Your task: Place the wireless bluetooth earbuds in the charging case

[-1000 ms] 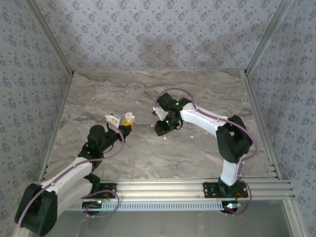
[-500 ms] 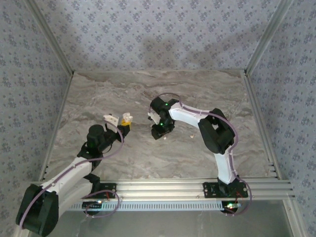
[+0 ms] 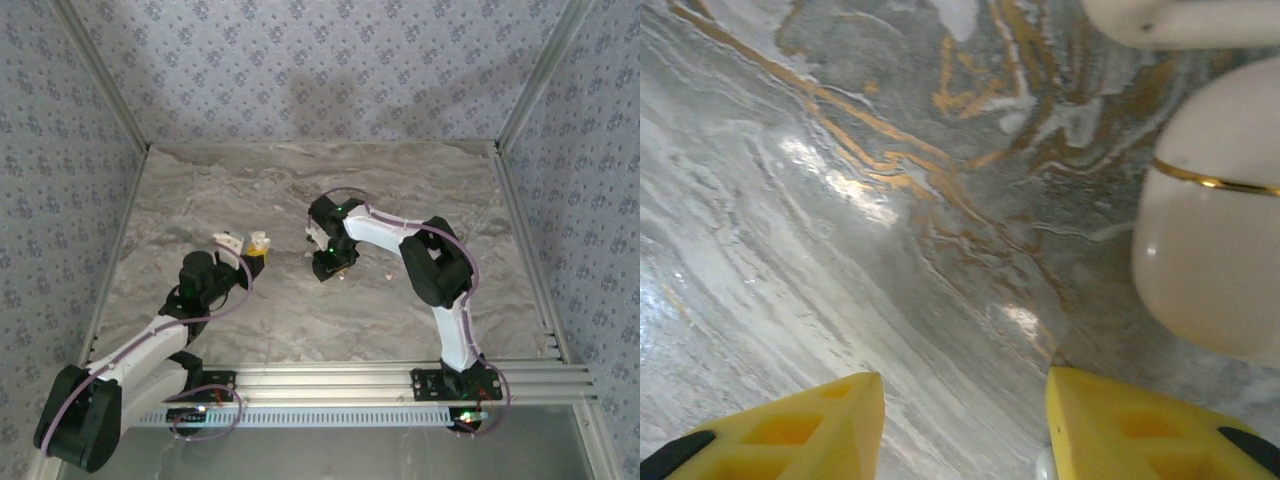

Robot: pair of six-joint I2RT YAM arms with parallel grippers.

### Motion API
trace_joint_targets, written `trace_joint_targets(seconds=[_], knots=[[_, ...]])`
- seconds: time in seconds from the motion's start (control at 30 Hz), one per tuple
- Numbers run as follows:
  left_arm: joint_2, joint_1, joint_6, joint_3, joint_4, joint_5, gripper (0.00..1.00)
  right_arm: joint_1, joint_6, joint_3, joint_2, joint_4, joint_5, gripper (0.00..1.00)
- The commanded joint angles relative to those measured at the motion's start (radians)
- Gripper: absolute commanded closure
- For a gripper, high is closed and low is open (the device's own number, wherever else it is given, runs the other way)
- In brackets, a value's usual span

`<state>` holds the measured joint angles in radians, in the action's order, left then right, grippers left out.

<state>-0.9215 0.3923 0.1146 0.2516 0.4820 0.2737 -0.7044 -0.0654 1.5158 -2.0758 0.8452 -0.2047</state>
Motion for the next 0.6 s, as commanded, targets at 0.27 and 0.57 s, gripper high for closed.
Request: trace_joint_targets(seconds=[0.27, 0.57], knots=[[-0.022, -0.009, -0.014, 0.037, 0.021, 0.034, 0.88, 0.002, -0.014, -0.045, 0.059, 0.102, 0.071, 0.53], [-0.026, -0.009, -0.013, 0.044, 0.017, 0.044, 0.88, 0.011, 0.003, -0.04, 0.169, 0.135, 0.065, 0.52]])
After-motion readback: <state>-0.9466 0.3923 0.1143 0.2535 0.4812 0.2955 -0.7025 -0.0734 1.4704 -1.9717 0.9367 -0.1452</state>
